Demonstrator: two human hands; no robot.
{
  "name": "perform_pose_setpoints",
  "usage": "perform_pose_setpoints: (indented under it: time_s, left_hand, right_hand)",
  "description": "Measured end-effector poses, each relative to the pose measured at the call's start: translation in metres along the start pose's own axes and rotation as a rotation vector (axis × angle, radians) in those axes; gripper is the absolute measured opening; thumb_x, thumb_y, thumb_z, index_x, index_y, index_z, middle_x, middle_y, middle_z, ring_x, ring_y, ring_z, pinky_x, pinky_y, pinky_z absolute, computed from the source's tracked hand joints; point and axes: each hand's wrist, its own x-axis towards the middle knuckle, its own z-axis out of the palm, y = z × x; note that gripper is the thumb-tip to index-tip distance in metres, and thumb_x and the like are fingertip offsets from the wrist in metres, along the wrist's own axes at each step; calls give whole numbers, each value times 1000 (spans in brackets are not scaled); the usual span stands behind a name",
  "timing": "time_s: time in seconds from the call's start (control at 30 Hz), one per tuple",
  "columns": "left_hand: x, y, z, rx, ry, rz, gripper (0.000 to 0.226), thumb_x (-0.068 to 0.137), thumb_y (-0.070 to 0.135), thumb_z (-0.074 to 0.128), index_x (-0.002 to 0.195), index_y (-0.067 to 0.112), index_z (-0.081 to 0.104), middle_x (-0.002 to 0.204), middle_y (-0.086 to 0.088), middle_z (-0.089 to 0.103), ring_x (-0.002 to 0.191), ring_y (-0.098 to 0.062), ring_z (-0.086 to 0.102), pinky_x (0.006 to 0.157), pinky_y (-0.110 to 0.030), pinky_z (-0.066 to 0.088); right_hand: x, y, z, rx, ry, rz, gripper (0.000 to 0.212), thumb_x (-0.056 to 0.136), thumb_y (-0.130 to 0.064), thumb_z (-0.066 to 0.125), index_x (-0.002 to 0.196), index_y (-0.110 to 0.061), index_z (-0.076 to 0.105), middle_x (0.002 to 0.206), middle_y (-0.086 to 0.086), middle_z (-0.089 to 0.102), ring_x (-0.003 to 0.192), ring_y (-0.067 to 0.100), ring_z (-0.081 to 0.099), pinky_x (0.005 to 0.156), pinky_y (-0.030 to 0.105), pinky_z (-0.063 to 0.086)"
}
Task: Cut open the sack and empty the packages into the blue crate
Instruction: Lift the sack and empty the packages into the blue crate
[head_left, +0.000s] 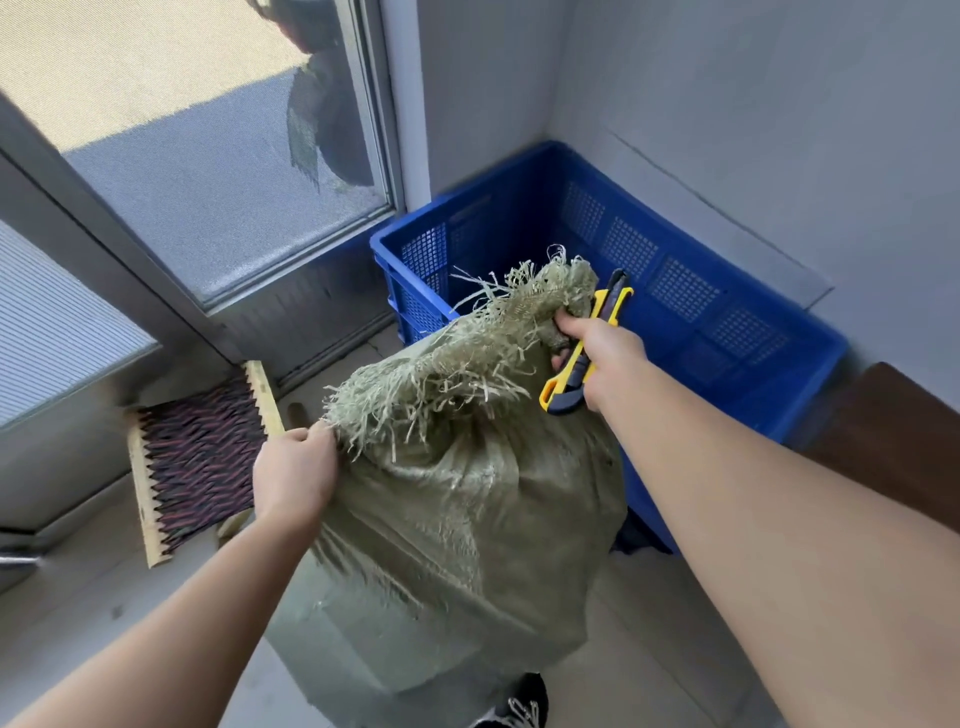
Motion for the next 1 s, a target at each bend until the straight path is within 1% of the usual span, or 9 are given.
perform_pose_setpoints:
  time_s: [0.1, 0.2, 0.3, 0.47, 0.53, 0.63, 0.77, 0.87, 1.0]
  left_hand:
    - [-1, 8, -8, -19, -35, -10, 29, 84, 20, 44, 56, 14, 36, 57, -6, 36, 56, -24, 29, 56, -34, 23]
    - [-2, 12, -16, -27, -64, -32, 30, 82, 25, 44, 54, 17, 36, 56, -4, 37, 57, -25, 32, 65, -35, 28]
    - [-5, 7, -22, -40, -94, -35, 26, 80, 30, 44, 58, 18, 41, 59, -4, 39, 59, -23, 35, 64, -33, 29]
    - [-10, 9, -31, -95, -121, -53, 34, 81, 24, 47, 51, 17, 32, 55, -4, 34, 60, -22, 32, 65, -33, 27]
    - [-13, 13, -33, -105, -129, -74, 32, 80, 23, 47, 52, 17, 34, 56, -5, 36, 61, -21, 33, 64, -32, 29]
    - [-19, 16, -33, -127, -134, -99, 27, 78, 26, 47, 55, 15, 40, 59, -7, 42, 63, -23, 39, 62, -33, 34]
    - [-31, 21, -33, -125, -78, -114, 30, 79, 26, 48, 53, 12, 44, 59, -8, 47, 63, -25, 43, 61, -34, 37]
    - [-41, 32, -36, -143, -25, -135, 29, 76, 28, 50, 54, 9, 50, 64, -11, 53, 63, -28, 48, 63, -35, 41]
    - [-55, 51, -44, -85, 53, -79, 38, 82, 32, 49, 73, -1, 66, 83, -19, 65, 81, -36, 59, 73, -39, 46]
  right_hand:
    - [-12, -15, 4, 9, 9, -5, 35, 79, -16, 78, 103, -5, 54, 63, 9, 53, 50, 18, 50, 45, 28, 49]
    - [-22, -20, 3, -9, 18, 1, 35, 81, -17, 77, 104, -6, 52, 61, 9, 51, 49, 19, 49, 50, 30, 49]
    - [-26, -16, 0, -13, 41, -14, 36, 79, -16, 78, 102, -4, 54, 62, 10, 54, 47, 19, 52, 54, 31, 51]
    - [-35, -18, -4, 0, 59, -71, 26, 78, -14, 78, 84, -8, 54, 65, 9, 55, 49, 20, 54, 53, 31, 53]
    - [-38, -20, -5, 9, 47, -85, 26, 78, -13, 78, 80, -10, 52, 66, 8, 54, 50, 20, 54, 53, 30, 52]
    - [-38, -27, -9, 5, 23, -91, 25, 78, -12, 78, 83, -9, 53, 66, 8, 53, 50, 19, 53, 48, 28, 51]
    - [-34, -38, -22, -2, -21, -89, 33, 78, -11, 78, 103, -5, 59, 72, 8, 54, 52, 19, 51, 44, 26, 48]
    - [-31, -49, -33, -17, -53, -83, 36, 78, -10, 78, 107, -4, 58, 71, 8, 54, 51, 19, 51, 44, 27, 48]
    - [-31, -69, -43, -29, -91, -74, 33, 80, -11, 77, 105, -4, 57, 67, 8, 51, 51, 18, 50, 46, 30, 49]
